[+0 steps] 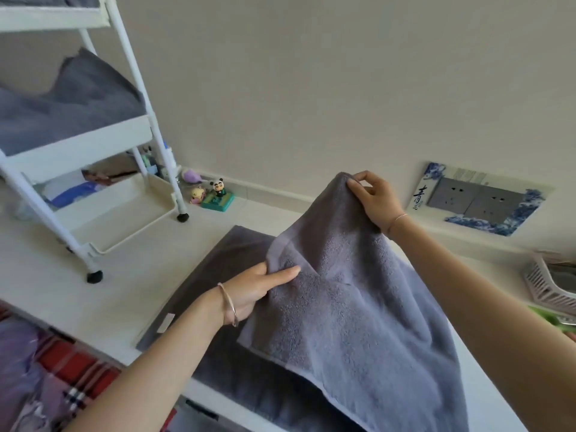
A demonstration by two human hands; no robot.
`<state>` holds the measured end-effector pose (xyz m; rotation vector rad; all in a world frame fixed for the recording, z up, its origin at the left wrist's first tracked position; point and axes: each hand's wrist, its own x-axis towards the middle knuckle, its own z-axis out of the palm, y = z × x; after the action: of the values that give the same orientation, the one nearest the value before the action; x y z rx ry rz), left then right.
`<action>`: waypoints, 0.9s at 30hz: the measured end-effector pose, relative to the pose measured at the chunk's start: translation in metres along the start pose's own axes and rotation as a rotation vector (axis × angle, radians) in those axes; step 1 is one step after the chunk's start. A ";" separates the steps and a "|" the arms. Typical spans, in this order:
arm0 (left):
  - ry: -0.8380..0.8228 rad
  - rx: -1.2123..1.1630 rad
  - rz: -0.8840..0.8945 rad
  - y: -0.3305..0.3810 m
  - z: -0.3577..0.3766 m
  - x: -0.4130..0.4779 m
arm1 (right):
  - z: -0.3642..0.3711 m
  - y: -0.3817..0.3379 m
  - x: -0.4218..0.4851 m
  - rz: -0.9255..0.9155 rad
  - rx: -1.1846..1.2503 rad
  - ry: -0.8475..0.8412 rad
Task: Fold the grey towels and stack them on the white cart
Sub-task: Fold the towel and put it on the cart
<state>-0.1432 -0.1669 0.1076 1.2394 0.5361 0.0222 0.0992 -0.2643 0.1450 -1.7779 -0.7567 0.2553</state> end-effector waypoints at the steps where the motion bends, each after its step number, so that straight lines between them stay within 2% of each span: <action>1: 0.000 -0.012 0.019 0.008 -0.007 -0.004 | 0.008 -0.011 0.004 -0.002 0.022 0.001; 6: -0.017 0.024 0.033 0.031 -0.070 -0.019 | 0.067 -0.053 0.025 0.001 0.063 -0.011; 11: 0.040 0.096 -0.036 0.020 -0.148 -0.018 | 0.145 -0.044 0.050 0.062 0.008 -0.028; 14: 0.125 0.381 -0.149 -0.020 -0.202 0.002 | 0.194 0.004 0.063 0.151 -0.174 -0.076; 17: 0.243 0.816 -0.300 -0.069 -0.242 0.025 | 0.231 0.066 0.061 0.364 -0.432 -0.218; 19: 0.301 0.976 -0.291 -0.091 -0.254 0.035 | 0.249 0.097 0.053 0.466 -0.531 -0.309; 23: 0.473 0.945 -0.184 -0.101 -0.255 0.048 | 0.267 0.121 0.046 0.377 -0.756 -0.339; 27: 0.462 0.896 -0.090 -0.101 -0.254 0.058 | 0.279 0.126 0.056 0.299 -0.805 -0.293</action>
<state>-0.2209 0.0419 -0.0610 2.1016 1.0688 -0.0103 0.0423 -0.0339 -0.0563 -2.6655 -0.8661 0.4612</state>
